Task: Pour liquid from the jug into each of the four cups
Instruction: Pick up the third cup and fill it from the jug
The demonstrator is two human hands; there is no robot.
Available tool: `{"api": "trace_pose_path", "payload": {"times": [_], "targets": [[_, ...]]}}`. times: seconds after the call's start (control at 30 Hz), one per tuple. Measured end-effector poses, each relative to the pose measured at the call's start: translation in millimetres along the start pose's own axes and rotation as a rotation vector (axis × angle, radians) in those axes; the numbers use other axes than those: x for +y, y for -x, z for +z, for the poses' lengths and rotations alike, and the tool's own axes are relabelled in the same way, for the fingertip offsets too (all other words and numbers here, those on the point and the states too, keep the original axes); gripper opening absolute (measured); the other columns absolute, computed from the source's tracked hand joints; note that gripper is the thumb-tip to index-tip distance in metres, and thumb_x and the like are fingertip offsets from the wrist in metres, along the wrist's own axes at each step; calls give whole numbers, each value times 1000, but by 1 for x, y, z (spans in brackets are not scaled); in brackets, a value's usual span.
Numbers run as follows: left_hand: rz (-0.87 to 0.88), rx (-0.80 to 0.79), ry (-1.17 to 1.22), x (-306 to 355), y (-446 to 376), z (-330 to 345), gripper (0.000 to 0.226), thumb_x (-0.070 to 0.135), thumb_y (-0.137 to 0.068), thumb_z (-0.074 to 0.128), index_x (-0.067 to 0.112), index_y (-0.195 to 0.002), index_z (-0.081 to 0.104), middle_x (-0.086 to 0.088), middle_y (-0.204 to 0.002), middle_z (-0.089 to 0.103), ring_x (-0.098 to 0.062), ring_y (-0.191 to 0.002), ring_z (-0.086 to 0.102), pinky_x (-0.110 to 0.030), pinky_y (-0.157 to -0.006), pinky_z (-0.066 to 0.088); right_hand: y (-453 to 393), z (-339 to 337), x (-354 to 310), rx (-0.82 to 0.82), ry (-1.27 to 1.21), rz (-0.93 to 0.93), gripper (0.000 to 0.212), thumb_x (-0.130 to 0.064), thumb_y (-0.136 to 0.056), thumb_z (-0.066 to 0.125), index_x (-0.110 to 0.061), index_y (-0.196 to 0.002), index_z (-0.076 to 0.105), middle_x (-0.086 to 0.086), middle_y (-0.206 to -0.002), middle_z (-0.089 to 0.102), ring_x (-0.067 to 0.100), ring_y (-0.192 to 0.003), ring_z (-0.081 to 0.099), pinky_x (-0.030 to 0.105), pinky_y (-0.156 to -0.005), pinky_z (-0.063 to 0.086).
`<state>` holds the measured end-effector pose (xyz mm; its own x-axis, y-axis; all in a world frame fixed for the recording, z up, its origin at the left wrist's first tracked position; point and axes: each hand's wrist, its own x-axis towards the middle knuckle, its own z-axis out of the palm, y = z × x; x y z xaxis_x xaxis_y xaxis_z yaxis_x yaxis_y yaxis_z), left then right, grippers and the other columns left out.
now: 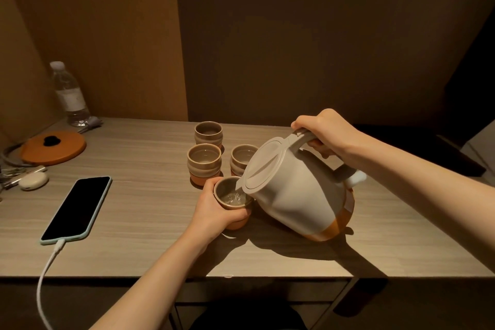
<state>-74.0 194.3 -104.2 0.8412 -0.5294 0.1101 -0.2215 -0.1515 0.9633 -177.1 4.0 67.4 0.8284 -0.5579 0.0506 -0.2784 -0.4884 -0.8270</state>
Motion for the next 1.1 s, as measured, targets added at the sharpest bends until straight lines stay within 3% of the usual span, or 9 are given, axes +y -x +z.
{"api": "trace_pose_path", "payload": {"times": [0.13, 0.47, 0.83, 1.1], "targets": [[3, -3, 7, 1, 0, 0, 82, 11, -52, 91, 23, -121, 48, 12, -107, 60, 5, -96, 57, -10, -74, 45, 0, -1, -6, -5, 37, -14, 39, -29, -88, 59, -6, -56, 56, -1, -39, 41, 11, -35, 34, 25, -43, 31], [1, -8, -9, 0, 0, 0, 85, 15, -49, 93, 26, -120, 47, 14, -109, 58, 1, -100, 55, -12, -76, 41, 0, -6, -14, 3, 80, -24, 46, -28, -88, 59, -11, -47, 49, -5, -34, 41, 7, -29, 34, 25, -45, 31], [13, -27, -5, 5, 1, 4, 82, 10, -50, 92, 25, -117, 47, 15, -105, 59, 6, -93, 56, -1, -67, 41, -1, -11, -14, 14, 114, -41, 46, -30, -88, 59, -12, -46, 50, -3, -37, 41, 11, -34, 35, 26, -44, 33], [2, -34, -3, 3, 2, 7, 83, 12, -49, 93, 27, -116, 47, 14, -107, 59, 3, -97, 56, -7, -73, 40, -2, -12, -13, 20, 138, -52, 46, -29, -90, 59, -13, -48, 52, -7, -34, 42, 6, -31, 38, 23, -44, 35]]}}
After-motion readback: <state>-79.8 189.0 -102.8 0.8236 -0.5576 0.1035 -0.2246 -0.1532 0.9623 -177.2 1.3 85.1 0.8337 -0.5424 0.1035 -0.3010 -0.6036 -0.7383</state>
